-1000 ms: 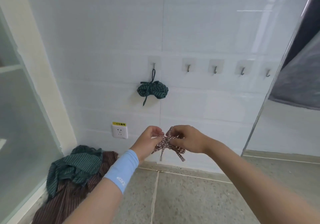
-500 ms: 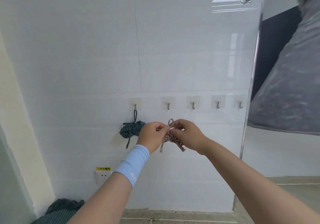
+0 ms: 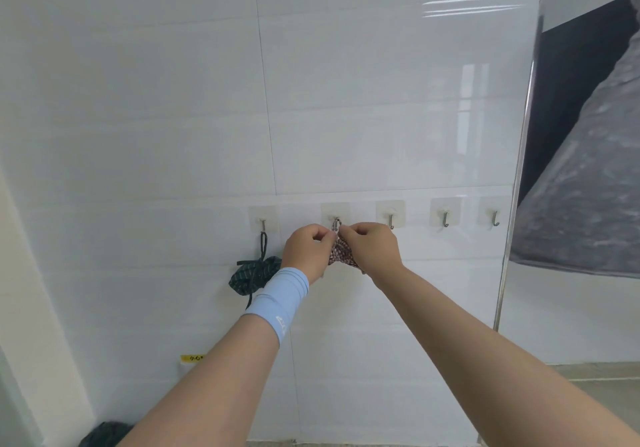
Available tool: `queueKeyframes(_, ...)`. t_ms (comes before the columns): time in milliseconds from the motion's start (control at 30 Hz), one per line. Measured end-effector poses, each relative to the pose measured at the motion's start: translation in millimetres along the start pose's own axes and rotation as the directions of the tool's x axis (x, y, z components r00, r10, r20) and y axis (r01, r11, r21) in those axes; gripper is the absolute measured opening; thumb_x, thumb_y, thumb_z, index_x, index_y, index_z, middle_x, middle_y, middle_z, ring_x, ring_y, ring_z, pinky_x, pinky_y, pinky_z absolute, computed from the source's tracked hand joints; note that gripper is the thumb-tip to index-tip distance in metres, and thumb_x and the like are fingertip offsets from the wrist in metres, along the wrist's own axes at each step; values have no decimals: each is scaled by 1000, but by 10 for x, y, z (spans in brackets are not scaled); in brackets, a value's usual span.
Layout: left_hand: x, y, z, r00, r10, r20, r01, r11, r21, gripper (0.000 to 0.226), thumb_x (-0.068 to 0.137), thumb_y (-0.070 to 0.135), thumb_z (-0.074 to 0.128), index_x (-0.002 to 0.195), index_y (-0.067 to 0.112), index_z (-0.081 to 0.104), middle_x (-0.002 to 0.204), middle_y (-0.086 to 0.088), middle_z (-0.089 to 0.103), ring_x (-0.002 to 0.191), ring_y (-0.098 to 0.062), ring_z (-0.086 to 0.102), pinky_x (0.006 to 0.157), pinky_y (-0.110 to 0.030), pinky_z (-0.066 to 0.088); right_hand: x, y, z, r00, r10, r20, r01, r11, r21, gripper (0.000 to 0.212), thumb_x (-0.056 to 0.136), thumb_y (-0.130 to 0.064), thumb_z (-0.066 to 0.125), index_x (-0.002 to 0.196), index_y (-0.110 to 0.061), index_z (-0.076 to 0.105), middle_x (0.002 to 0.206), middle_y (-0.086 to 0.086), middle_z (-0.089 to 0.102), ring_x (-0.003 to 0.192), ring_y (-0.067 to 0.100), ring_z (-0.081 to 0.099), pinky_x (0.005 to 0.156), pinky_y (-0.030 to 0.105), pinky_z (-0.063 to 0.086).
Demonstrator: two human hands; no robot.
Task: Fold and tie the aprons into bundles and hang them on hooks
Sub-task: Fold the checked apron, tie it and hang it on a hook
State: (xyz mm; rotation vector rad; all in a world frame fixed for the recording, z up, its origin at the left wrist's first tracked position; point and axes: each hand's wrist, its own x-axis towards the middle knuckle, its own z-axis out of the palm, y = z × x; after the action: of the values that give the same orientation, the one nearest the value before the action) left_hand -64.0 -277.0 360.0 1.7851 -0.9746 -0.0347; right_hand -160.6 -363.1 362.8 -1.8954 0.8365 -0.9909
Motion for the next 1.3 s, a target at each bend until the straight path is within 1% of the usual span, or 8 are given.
queueKeyframes(200,232,-69,86,998,-69,5,68,995,70,35,91,33,55,72,5,63,65,-9,61,56,-23,50,57,-34,49,194,53,122,997,71,-43,-72,997,-41,35,87,-30,60,58,-10,63,46,0,56,33,17,48,46,26,42)
queueKeyframes(400,151,-209,177,994,-101,31,93,977,191,46,96,31,52,55,17,37,53,-1,38,53,-19,35,50,-28,29,130,248,199,994,109,-23,-110,988,-110,45,84,-19,58,45,-17,35,33,-7,32,27,11,32,37,19,26)
queueKeyframes(533,62,-333,148,997,-62,53,51,981,186,36,99,32,46,74,9,58,72,-4,59,66,-19,52,61,-30,40,50,354,244,995,102,-12,-103,991,-87,50,92,-28,57,48,-17,37,38,-4,39,34,12,39,40,22,30)
queueKeyframes(733,-85,-414,37,979,91,181,-150,924,351,33,101,29,44,125,13,60,121,-7,58,112,-24,56,96,-35,45,-122,339,286,994,104,-41,-105,994,-18,24,93,-32,55,98,-11,65,98,5,67,89,26,63,75,32,51)
queueKeyframes(833,-154,-381,-63,982,99,164,-146,940,309,45,102,32,43,143,15,46,139,-6,51,127,-23,49,107,-37,40,-247,296,242,994,46,-101,-65,979,-193,37,95,-35,49,127,-18,57,125,7,53,122,30,47,97,40,42)
queueKeyframes(933,-272,-365,-218,991,120,55,-129,962,241,40,100,36,43,137,23,50,132,4,56,119,-16,54,101,-38,45,-451,202,211,991,-69,-119,33,959,-281,38,95,-28,48,132,-23,55,131,4,48,128,25,37,100,42,40)
queueKeyframes(1133,-667,-813,-513,997,1,-76,15,978,210,26,97,38,44,113,29,62,114,11,62,100,-12,59,85,-33,50,-1012,206,628,967,-173,189,199,971,-129,24,94,-25,52,114,-25,66,117,-7,58,110,12,53,91,26,42)
queueKeyframes(1300,-1063,-1578,-870,985,-161,-62,172,940,294,25,98,36,46,116,29,62,116,11,61,101,-12,59,89,-35,50,-1331,409,1320,903,-80,422,147,981,-129,24,96,-24,48,110,-26,67,109,-11,63,97,10,60,76,22,46)
